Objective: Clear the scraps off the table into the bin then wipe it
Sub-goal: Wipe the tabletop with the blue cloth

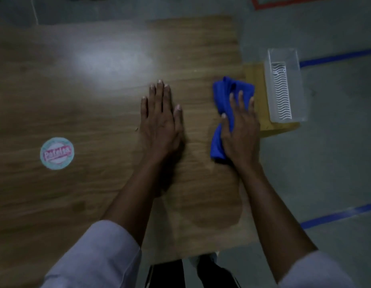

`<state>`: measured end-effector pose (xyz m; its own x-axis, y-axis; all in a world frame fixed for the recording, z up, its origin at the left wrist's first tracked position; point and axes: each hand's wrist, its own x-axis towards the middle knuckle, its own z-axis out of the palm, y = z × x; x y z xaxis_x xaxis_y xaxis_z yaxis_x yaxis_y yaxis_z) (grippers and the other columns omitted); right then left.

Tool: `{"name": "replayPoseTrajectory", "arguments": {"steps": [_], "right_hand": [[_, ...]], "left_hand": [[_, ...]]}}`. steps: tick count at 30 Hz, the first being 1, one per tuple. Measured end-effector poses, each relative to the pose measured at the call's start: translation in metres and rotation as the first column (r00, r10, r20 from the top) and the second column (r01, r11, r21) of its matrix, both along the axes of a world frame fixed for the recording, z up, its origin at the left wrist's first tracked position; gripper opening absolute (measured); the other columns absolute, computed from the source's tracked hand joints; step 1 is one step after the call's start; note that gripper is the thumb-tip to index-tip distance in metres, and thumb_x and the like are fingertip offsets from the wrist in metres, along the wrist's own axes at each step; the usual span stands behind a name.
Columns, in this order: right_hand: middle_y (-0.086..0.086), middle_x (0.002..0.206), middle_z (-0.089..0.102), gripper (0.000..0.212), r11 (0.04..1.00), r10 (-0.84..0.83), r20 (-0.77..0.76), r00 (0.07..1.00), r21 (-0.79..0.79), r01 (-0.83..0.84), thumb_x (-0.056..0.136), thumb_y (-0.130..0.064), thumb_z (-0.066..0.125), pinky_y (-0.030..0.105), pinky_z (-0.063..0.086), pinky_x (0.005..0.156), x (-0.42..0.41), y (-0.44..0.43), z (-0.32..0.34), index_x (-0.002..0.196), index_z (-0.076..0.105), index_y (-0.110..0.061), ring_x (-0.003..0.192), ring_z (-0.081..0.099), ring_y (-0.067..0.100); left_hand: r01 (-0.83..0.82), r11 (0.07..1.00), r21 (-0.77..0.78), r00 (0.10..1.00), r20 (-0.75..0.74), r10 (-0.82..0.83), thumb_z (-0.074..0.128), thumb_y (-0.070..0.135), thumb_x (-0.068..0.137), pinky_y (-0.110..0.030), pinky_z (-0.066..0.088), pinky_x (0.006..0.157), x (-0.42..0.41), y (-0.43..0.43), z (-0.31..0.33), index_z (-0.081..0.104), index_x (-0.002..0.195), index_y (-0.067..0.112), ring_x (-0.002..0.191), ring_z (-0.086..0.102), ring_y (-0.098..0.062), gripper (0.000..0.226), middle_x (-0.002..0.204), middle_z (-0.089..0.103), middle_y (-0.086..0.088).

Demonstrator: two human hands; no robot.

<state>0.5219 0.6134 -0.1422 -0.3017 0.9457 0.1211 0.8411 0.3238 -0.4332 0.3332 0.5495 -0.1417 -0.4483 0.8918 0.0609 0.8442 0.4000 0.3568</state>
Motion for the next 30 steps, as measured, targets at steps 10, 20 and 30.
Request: {"name": "replayPoseTrajectory", "arguments": {"steps": [10,20,30], "right_hand": [[0.006,0.162,0.034,0.054,0.97,0.241,-0.04,0.97,0.031,-0.24,0.102,-0.028,0.048,0.047,0.03,0.119,-0.069,-0.025,0.008,0.153,0.041,-0.013,0.154,0.02,0.031],[0.012,0.157,0.041,0.055,0.988,-0.118,-0.007,0.993,0.1,0.118,0.098,-0.028,0.048,0.05,0.032,0.118,-0.088,0.063,-0.002,0.149,0.047,-0.008,0.148,0.03,0.04],[0.002,0.162,0.035,0.057,0.993,0.11,0.017,0.994,0.04,-0.111,0.098,-0.021,0.052,0.041,0.024,0.122,-0.04,0.017,0.004,0.153,0.042,-0.015,0.154,0.021,0.027]], "left_hand": [[0.004,0.998,0.065,1.0,-0.009,-0.003,0.033,0.022,0.101,-0.044,0.014,0.127,-0.001,-0.001,-0.002,0.032,0.158,0.006,0.156,0.019,-0.023,0.058,0.167,0.027,-0.009],[0.003,0.999,-0.037,1.0,-0.013,-0.003,0.03,0.024,0.096,-0.043,0.006,0.128,0.0,0.002,0.001,0.02,0.162,0.011,0.158,0.003,-0.021,0.068,0.171,0.011,-0.006],[0.128,0.992,-0.022,0.984,-0.12,-0.129,0.03,0.035,0.105,-0.053,0.006,0.127,-0.054,0.052,0.001,0.038,0.157,0.019,0.156,0.017,-0.028,0.055,0.164,0.033,0.0]]}}
